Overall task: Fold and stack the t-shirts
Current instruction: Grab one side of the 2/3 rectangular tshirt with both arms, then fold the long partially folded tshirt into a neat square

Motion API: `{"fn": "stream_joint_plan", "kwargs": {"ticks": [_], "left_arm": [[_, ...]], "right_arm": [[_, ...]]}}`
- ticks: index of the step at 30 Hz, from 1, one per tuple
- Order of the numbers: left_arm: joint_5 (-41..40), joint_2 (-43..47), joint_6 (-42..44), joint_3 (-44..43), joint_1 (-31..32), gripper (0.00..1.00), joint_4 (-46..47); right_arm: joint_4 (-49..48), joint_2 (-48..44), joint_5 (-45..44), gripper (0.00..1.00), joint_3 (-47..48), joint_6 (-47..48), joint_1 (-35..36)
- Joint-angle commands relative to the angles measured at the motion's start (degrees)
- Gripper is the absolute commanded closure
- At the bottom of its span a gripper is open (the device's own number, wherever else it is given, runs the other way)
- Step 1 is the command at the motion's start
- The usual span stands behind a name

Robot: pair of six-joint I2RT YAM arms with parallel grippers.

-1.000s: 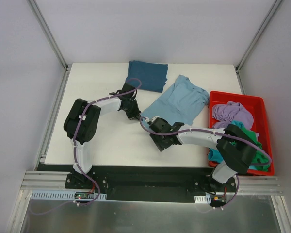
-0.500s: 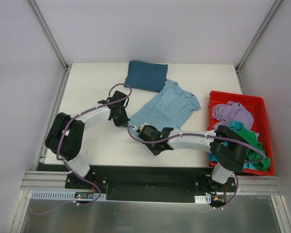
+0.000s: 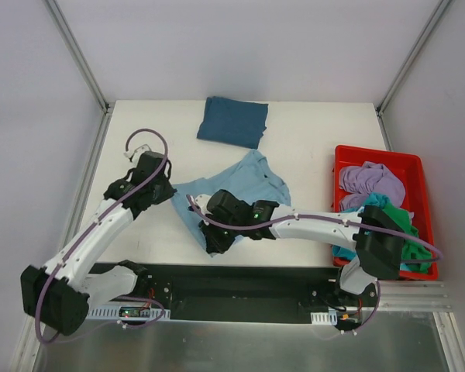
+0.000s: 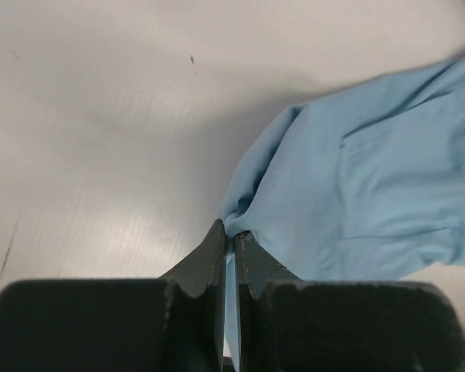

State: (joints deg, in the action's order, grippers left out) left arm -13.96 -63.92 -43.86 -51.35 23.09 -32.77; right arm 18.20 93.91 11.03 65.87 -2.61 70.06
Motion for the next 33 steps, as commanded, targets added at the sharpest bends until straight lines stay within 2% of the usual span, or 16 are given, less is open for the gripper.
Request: {"fn": "stream_joint_plan", "kwargs": {"ticks": [1, 4, 8, 11, 20, 26, 33], "left_arm": [[-8.11, 8.53, -0.18, -1.2, -1.21, 1.0, -2.47], [-7.84, 10.66, 1.14, -3.13, -1.21, 1.0, -2.47], [-5.57, 7.94, 2.02, -6.47, -1.21, 1.0, -2.21], [-2.75, 3.29, 1.93, -9.9, -1.03, 1.0, -1.95], [1.38, -13.93, 0.35, -20.7, 0.37, 1.0, 3.59], [6.39, -27.11, 1.31, -28.44, 1.34, 1.0, 5.88], [11.67, -38.9, 3.16, -35.3, 1.78, 1.0, 6.23]], "right_arm": [[-4.03, -4.61, 14.88, 1.0, 3.22, -2.92, 0.95], [-5.28, -6.1, 16.75, 1.0, 3.57, -4.15, 0.78], [-5.45, -9.61, 13.59, 1.0, 1.12, -6.26, -1.67], [-4.75, -13.39, 8.24, 1.0, -2.57, -8.46, -5.45], [-1.07, -23.94, 4.54, 1.0, -12.07, -11.01, -19.86], [1.32, -24.39, 4.27, 0.99, -14.89, -10.4, -28.39], [1.23, -20.88, -0.39, 0.98, -16.56, -9.0, -33.58]]}}
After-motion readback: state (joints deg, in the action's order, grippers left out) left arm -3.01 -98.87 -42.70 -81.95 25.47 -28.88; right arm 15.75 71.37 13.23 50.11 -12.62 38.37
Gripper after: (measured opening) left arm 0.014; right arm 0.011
